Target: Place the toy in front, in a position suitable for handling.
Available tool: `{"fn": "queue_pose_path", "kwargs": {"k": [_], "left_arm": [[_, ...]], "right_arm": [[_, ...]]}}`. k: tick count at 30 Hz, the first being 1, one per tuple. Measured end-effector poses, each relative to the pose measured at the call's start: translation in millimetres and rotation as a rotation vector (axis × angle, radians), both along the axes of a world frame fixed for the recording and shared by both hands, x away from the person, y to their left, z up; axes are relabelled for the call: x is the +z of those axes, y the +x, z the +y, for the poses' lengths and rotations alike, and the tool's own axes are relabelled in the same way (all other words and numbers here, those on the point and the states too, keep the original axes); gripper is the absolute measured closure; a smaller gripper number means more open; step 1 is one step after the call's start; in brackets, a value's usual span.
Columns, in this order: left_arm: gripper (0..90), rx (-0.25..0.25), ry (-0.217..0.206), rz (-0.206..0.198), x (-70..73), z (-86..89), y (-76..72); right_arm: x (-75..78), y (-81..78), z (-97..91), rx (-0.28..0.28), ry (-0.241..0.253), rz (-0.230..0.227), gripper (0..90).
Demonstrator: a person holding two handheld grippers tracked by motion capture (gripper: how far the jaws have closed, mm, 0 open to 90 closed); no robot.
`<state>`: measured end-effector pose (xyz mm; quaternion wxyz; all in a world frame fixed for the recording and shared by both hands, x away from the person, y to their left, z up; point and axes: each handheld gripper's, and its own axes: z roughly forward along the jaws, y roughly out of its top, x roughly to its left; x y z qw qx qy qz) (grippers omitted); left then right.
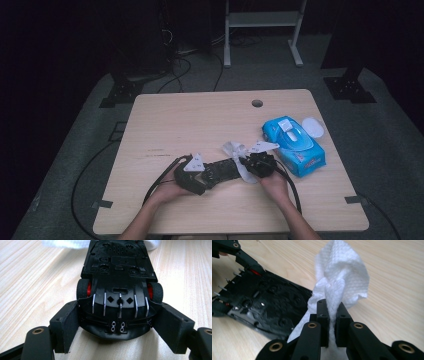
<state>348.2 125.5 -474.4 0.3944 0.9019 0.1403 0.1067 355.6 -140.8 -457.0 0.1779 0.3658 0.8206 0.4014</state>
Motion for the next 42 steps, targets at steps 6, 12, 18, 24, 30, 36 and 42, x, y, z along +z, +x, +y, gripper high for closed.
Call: {"fn": "queue_pose_path", "kwargs": {"k": [6,12,18,24,30,36,42], "left_arm": [[24.0,-0.001,-0.007,0.000,0.2,0.9,0.4],[24.0,0.002,0.000,-0.003,0.3,0.2,-0.4],[24.0,0.002,-0.005,0.000,0.3,1.7,0.2],[24.0,0.000,0.004,-0.005,-0.2,1.0,-0.1],[24.0,0.005,-0.003,-0.004,0.0,1.0,-0.7],[24.0,0.000,0.001,-0.005,-0.2,0.8,-0.1],[24.0,0.001,0.002,-0.008,0.1,0.1,-0.4]], "right_arm": [[-1.6,6.8,-3.8,-0.025,-0.007,0.014,84.2],[2.3,3.7,9.1,0.004,-0.006,0.003,84.1],[-0.6,6.1,-1.6,-0.019,-0.013,0.013,84.0],[-2.1,-5.6,-9.9,-0.013,-0.003,0.019,84.1],[-2.3,-11.6,-13.0,0.004,-0.020,0.019,84.1],[-3.5,-19.4,-18.2,0.005,-0.020,0.027,84.3],[-1.7,-23.4,-4.1,0.065,0.007,0.015,84.1]]}}
